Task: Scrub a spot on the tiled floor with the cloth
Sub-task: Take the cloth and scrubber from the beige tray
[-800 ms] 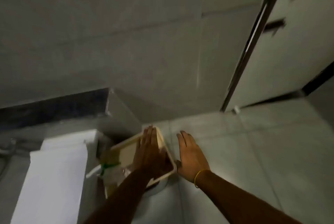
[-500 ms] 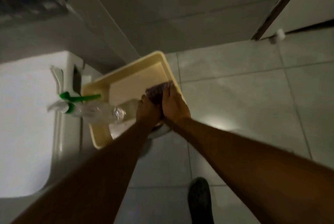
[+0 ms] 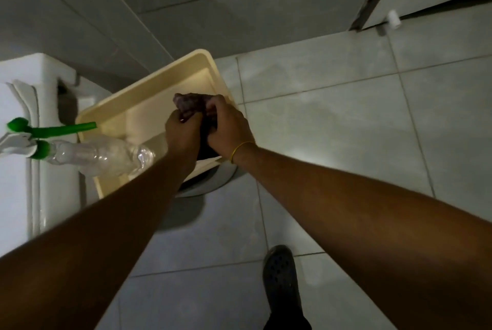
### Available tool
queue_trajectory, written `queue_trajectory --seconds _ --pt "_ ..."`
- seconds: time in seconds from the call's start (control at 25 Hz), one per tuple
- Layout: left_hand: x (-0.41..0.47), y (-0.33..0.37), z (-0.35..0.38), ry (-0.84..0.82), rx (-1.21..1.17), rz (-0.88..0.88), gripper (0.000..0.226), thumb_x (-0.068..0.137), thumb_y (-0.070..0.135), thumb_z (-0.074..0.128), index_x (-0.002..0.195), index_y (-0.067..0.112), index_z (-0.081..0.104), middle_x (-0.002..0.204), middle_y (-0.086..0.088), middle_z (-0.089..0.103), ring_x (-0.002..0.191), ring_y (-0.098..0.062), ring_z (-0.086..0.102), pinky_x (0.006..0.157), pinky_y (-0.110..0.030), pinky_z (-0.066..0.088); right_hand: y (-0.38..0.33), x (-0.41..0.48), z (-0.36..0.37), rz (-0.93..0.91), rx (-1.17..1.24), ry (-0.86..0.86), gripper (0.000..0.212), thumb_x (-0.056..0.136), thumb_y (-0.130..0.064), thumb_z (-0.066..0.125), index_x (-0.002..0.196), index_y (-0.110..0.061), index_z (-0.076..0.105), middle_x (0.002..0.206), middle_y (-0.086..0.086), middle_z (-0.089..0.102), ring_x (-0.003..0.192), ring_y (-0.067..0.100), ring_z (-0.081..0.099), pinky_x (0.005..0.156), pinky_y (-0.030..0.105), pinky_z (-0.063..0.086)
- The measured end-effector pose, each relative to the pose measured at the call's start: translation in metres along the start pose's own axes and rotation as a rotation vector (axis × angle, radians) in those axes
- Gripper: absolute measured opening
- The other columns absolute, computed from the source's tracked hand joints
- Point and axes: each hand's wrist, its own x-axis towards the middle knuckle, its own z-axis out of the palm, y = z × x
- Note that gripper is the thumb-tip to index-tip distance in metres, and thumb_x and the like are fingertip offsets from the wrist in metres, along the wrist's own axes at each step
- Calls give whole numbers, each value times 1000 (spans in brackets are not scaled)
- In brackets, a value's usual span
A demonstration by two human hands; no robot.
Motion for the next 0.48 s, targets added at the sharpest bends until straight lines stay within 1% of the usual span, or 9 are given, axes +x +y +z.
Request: queue_trajectory --seconds 0.08,0.12,0.16,0.24,0.32,0.36,0.44,0.48 --pt "-31 19 11 -67 -113 42 25 84 16 63 108 21 62 99 -7 74 95 -24 77 72 -30 62 5 -25 -36 13 147 142 41 83 -11 71 122 -19 59 114 3 74 107 28 70 94 47 58" --pt "-49 22 22 -121 -152 48 30 86 12 64 115 20 59 101 -8 74 93 -23 79 70 -29 63 14 -39 -53 33 196 210 40 84 -11 69 122 -19 60 112 2 75 107 28 71 95 49 58" --pt "-68 21 37 -187 -168 57 34 87 7 63 119 19 58 103 -10 75 91 -22 79 70 -31 64 29 -55 -69 52 250 265 39 85 -9 67 123 -18 61 113 4 74 107 27 71 96 49 58" --pt "-110 5 82 -339 -125 77 42 85 -4 62 121 16 57 107 -17 75 93 -26 79 74 -40 65 77 -97 -97 96 320 361 37 87 -1 63 122 -11 63 114 9 71 107 28 69 96 48 58" --pt "-155 -32 138 -470 -41 104 48 81 -12 63 122 12 57 108 -19 75 96 -29 77 85 -47 63 145 -148 -116 161 278 471 37 85 5 61 119 -9 65 117 11 67 107 26 66 96 46 55" --pt "-177 -54 162 -513 10 92 50 81 -12 65 121 16 57 107 -16 77 97 -29 77 89 -48 62 179 -173 -121 204 251 502 41 84 7 60 122 -9 65 121 12 64 109 23 64 98 44 54" --pt "-223 -116 216 -596 123 53 49 80 -4 71 116 27 57 103 -4 80 98 -25 77 90 -46 63 255 -227 -123 301 142 528 49 85 8 60 130 -10 62 130 12 56 111 22 61 102 41 52" --pt "-244 -152 246 -625 195 65 45 80 3 73 111 32 58 99 5 79 96 -21 77 88 -40 63 298 -253 -119 353 92 538 51 87 8 59 134 -12 60 134 11 52 110 23 61 103 41 52"
